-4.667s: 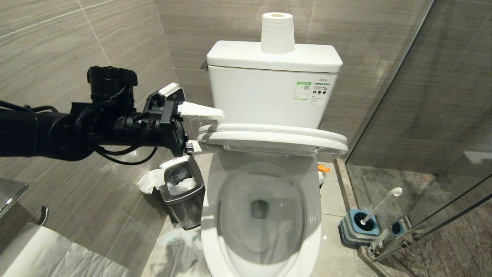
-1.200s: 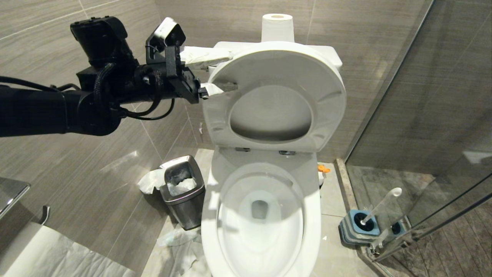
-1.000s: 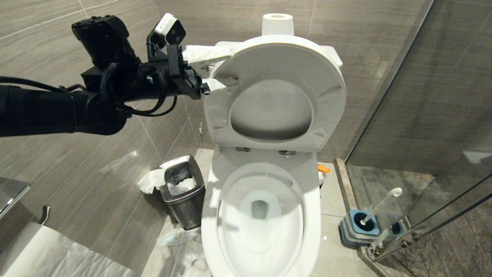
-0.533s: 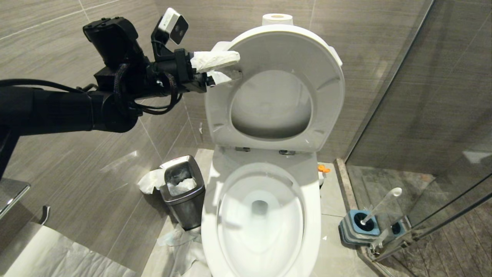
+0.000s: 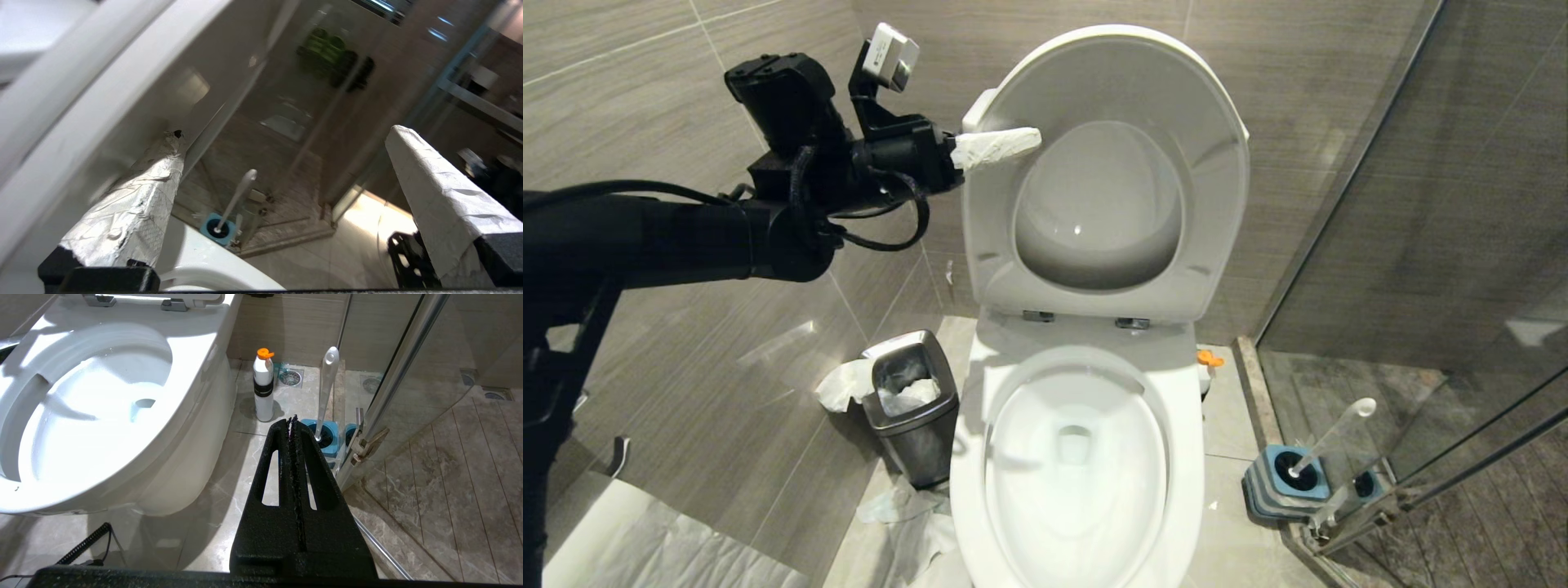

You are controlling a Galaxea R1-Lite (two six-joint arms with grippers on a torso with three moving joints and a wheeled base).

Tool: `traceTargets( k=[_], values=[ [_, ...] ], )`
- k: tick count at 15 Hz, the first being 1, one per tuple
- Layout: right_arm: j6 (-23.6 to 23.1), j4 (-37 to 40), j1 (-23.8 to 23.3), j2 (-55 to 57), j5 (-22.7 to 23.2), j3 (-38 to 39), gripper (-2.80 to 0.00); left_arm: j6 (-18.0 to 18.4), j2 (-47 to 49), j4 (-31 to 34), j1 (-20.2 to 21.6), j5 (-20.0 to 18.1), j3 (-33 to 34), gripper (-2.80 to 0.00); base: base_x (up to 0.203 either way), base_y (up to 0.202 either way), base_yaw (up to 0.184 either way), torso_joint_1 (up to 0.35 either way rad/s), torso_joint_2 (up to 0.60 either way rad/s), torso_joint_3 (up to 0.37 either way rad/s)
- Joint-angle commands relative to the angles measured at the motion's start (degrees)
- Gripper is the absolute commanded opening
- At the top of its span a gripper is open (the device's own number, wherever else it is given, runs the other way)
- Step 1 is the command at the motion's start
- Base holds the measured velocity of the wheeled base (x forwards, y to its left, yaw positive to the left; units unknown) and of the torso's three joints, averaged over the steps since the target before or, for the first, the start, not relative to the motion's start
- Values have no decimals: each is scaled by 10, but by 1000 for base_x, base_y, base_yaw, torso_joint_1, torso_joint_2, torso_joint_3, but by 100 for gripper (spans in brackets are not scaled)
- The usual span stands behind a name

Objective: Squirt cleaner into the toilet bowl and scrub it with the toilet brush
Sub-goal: Use the left hand to lift the toilet lid slightly

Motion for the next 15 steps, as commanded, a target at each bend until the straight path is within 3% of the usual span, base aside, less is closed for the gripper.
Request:
traceTargets(
  k=[1, 5, 11, 15],
  values=[
    [0, 0, 0, 0, 0, 0, -280, -3, 14, 7, 0, 36, -9, 0, 0, 0, 0, 0, 0, 0],
    [0, 0, 0, 0, 0, 0, -280, 2, 18, 55, -10, 108, -25, 0, 0, 0, 0, 0, 0, 0],
    [0, 0, 0, 0, 0, 0, -280, 8, 15, 58, -58, 223, -26, 0, 0, 0, 0, 0, 0, 0],
    [0, 0, 0, 0, 0, 0, -280, 14, 18, 57, -71, 277, -26, 0, 0, 0, 0, 0, 0, 0]
  ],
)
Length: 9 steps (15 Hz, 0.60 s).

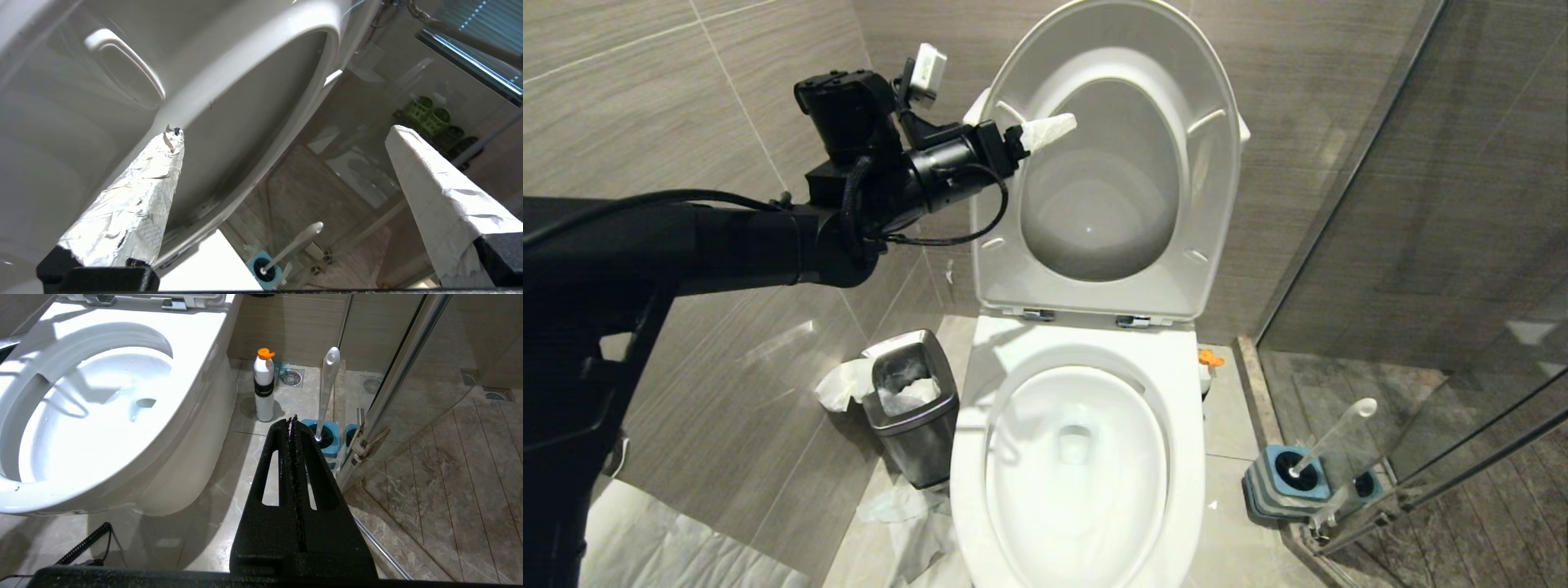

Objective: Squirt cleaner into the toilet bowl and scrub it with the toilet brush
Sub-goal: Use the left hand to lift the toilet lid slightly

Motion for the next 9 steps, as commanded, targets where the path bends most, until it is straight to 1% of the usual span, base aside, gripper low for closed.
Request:
traceTargets(
  k=[1, 3, 4, 5, 8, 9],
  values=[
    [0, 0, 0, 0, 0, 0, -280, -2, 2, -2, -2, 8, 0, 0, 0, 0, 0, 0, 0, 0],
    [0, 0, 0, 0, 0, 0, -280, -1, 6, -4, -9, 37, -1, 0, 0, 0, 0, 0, 0, 0],
    [0, 0, 0, 0, 0, 0, -280, -1, 9, -4, -15, 63, -9, 0, 0, 0, 0, 0, 0, 0],
    [0, 0, 0, -1, 0, 0, -280, 0, 15, -4, -19, 80, -20, 0, 0, 0, 0, 0, 0, 0],
    [0, 0, 0, 0, 0, 0, -280, 8, 36, -4, -23, 114, -44, 0, 0, 0, 0, 0, 0, 0],
    [0, 0, 0, 0, 0, 0, -280, 9, 43, -5, -22, 120, -45, 0, 0, 0, 0, 0, 0, 0]
  ],
)
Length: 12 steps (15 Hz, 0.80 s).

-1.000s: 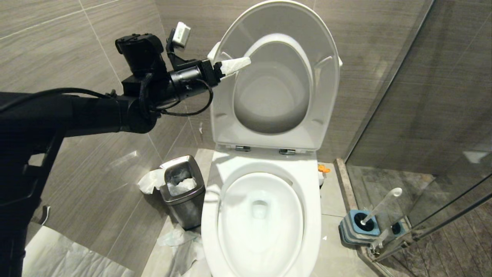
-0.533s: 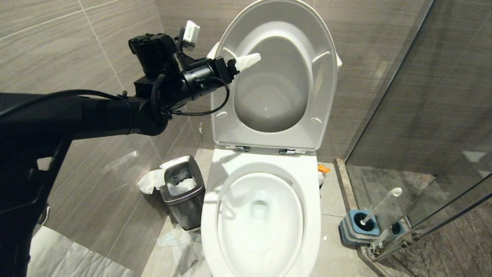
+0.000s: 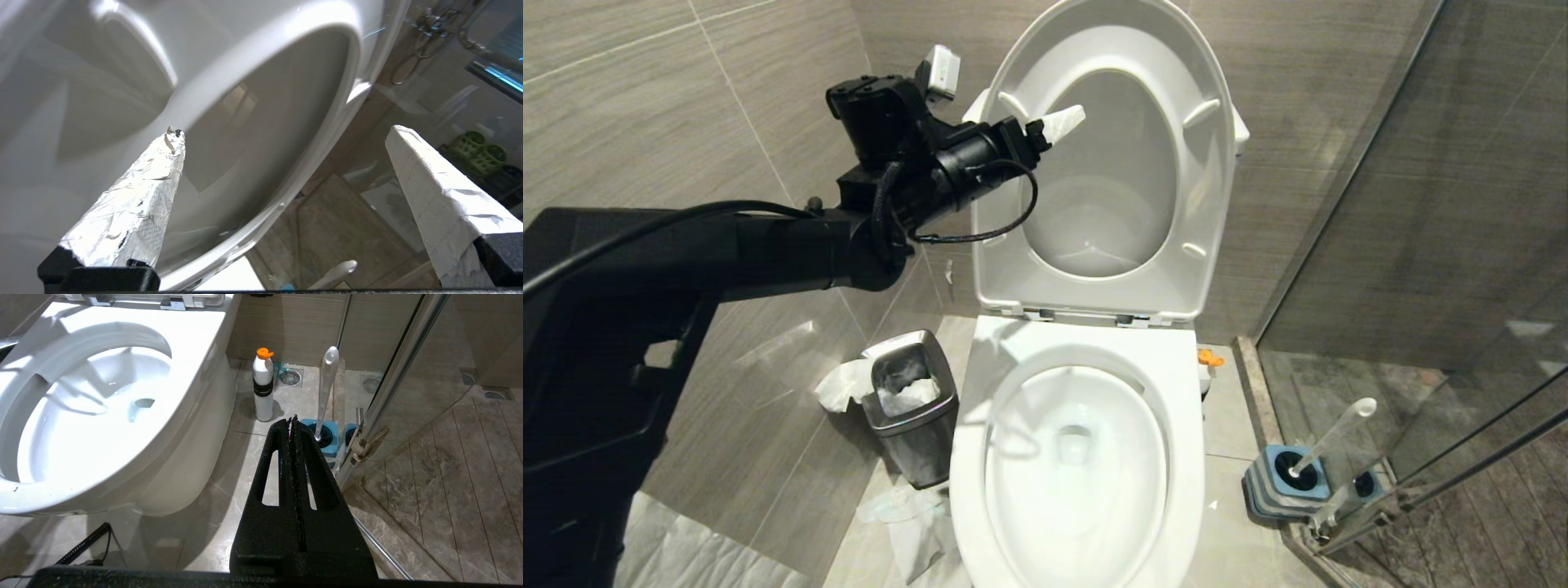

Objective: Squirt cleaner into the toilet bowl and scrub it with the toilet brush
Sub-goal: Use the left hand to lift the toilet lid slightly

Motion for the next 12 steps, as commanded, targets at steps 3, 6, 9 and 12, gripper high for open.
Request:
traceTargets(
  k=[3, 6, 9, 12],
  values=[
    [0, 0, 0, 0, 0, 0, -280, 6, 32, -5, 3, 7, -5, 0, 0, 0, 0, 0, 0, 0],
    [0, 0, 0, 0, 0, 0, -280, 12, 50, -32, 3, 13, -9, 0, 0, 0, 0, 0, 0, 0],
    [0, 0, 0, 0, 0, 0, -280, 13, 58, -34, 3, 14, -9, 0, 0, 0, 0, 0, 0, 0],
    [0, 0, 0, 0, 0, 0, -280, 13, 61, -35, 5, 14, -10, 0, 0, 0, 0, 0, 0, 0]
  ],
)
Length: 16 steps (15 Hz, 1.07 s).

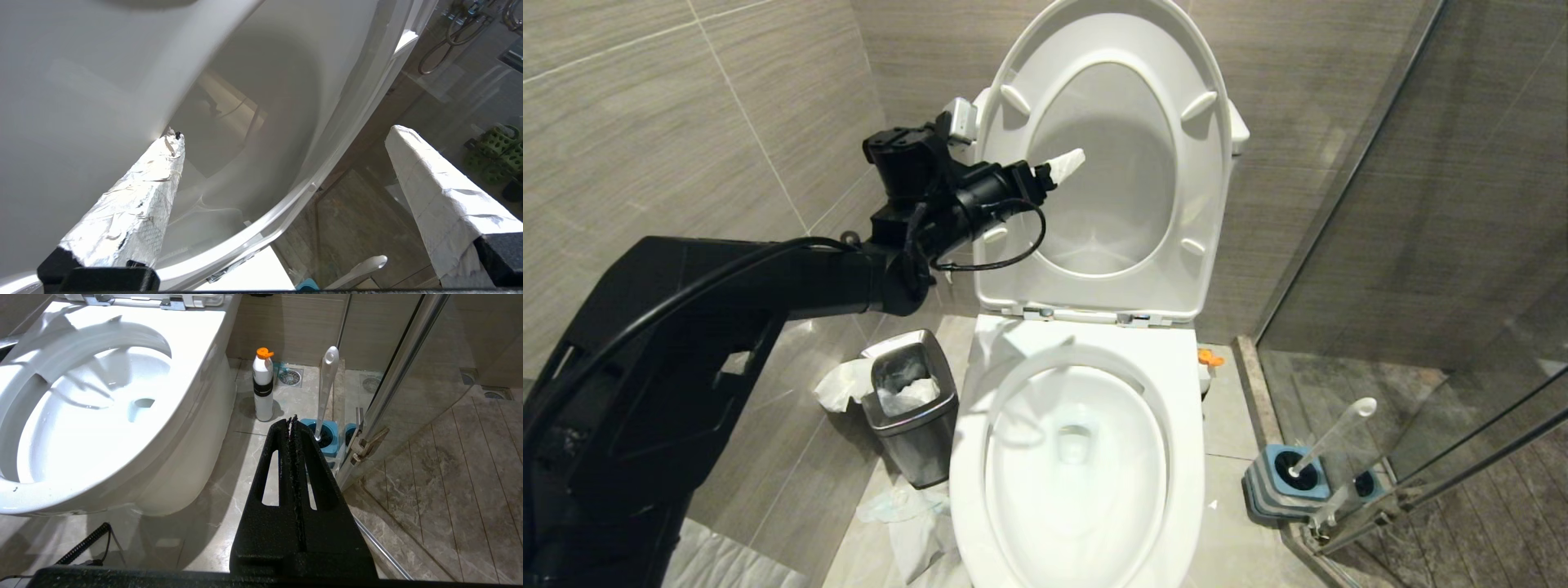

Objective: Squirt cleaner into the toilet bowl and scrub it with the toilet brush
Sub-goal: Use the left hand to lift the toilet lid slightly

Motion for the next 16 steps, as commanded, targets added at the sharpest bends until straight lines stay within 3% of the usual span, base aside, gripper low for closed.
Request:
traceTargets(
  k=[1, 16],
  values=[
    [0, 0, 0, 0, 0, 0, -280, -2, 6, -3, 3, -1, 0, 0, 0, 0, 0, 0, 0, 0],
    [0, 0, 0, 0, 0, 0, -280, -34, -3, 11, 29, -35, 5, 0, 0, 0, 0, 0, 0, 0]
  ],
)
